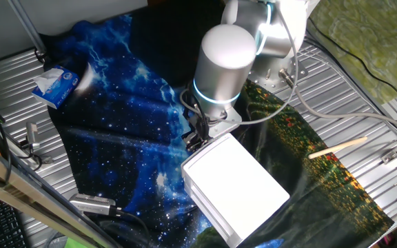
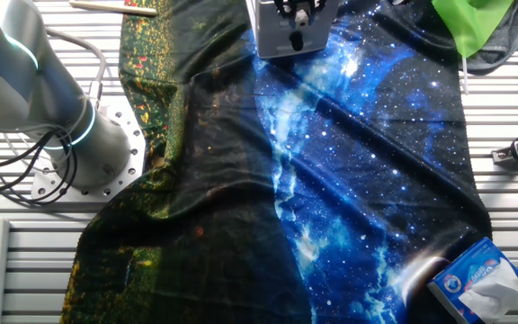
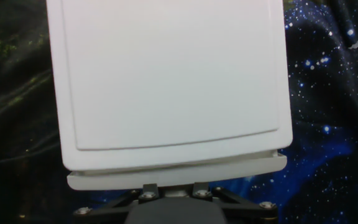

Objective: Grasp the handle and close the drawer

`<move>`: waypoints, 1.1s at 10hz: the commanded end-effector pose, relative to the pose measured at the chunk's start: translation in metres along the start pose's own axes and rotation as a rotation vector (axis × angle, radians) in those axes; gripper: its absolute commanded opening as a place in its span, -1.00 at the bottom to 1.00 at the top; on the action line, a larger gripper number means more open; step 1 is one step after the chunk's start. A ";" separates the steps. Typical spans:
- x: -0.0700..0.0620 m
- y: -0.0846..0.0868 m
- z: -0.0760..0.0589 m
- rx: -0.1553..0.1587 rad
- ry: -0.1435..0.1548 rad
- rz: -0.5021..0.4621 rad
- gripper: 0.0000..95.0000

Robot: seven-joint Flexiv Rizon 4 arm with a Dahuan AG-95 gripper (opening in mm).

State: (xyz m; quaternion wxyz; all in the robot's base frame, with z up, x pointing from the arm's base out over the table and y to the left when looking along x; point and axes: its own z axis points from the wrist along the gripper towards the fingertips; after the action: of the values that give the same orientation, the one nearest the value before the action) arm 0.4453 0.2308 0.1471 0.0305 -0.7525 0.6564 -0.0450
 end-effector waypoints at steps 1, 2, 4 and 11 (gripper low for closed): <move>0.000 0.000 0.000 0.000 -0.011 0.001 -1.00; -0.002 0.000 0.001 0.000 -0.010 0.004 -1.00; -0.006 -0.001 0.002 0.002 -0.006 0.006 -1.00; -0.006 -0.001 0.002 -0.001 -0.004 -0.033 -0.20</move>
State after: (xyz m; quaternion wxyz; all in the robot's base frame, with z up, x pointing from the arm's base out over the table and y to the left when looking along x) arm 0.4451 0.2371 0.1445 0.0310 -0.7637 0.6434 -0.0431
